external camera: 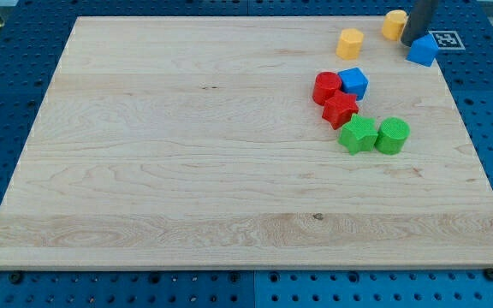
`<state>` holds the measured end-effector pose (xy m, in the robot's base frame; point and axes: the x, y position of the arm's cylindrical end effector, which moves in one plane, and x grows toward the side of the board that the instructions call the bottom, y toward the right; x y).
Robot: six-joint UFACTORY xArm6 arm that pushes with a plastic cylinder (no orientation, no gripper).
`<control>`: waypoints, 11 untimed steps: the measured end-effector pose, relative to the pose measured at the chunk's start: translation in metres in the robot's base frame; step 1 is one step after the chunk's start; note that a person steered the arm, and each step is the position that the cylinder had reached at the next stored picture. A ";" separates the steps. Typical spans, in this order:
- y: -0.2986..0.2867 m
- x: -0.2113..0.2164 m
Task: Move the blue triangle closer to the blue cube
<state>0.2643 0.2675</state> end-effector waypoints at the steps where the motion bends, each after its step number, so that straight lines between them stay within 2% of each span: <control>1: 0.000 0.011; 2: 0.000 0.020; 4: 0.014 0.000; 6: 0.017 0.047; 7: 0.017 0.050; 9: 0.064 0.028; 10: 0.071 0.061; 11: 0.049 0.082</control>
